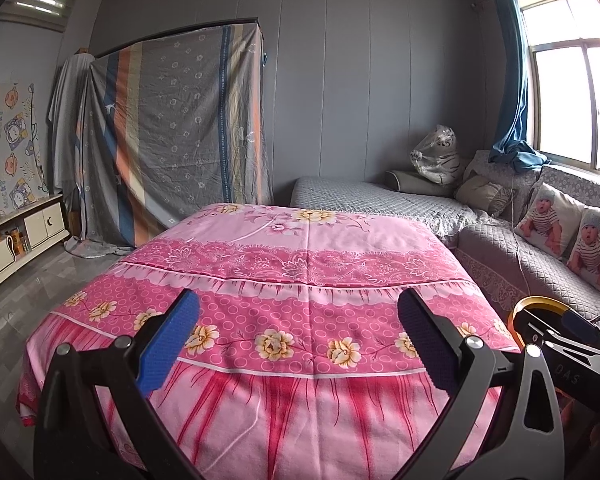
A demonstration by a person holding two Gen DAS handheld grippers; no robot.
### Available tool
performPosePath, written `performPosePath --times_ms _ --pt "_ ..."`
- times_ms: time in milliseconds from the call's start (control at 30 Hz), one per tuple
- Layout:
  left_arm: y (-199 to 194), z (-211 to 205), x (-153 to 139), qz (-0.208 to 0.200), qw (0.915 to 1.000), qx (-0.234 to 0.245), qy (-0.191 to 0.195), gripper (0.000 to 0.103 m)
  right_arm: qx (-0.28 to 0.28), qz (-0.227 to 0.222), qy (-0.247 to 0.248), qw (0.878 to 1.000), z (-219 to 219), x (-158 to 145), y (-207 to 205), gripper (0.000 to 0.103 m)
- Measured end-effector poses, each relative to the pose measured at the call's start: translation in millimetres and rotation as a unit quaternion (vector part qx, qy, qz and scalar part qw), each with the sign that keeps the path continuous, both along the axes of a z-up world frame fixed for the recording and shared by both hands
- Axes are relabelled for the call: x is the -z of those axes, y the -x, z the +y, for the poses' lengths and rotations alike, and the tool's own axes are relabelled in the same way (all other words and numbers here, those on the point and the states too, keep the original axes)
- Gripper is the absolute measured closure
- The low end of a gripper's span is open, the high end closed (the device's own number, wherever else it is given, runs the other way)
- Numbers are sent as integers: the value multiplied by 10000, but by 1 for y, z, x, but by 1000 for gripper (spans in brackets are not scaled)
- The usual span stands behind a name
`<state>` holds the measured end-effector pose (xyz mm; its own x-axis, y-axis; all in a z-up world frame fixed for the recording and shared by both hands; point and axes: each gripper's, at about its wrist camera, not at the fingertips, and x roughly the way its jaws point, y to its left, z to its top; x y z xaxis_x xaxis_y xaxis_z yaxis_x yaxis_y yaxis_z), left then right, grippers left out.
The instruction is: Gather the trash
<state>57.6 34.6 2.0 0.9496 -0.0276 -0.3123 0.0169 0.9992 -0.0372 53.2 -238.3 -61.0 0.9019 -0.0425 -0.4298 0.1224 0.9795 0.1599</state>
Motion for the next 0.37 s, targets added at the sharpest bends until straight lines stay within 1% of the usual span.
performPosePath --times_ms 367 --pt "0 0 0 14 10000 42 17 8 5 16 -20 10000 -1 0 -1 8"
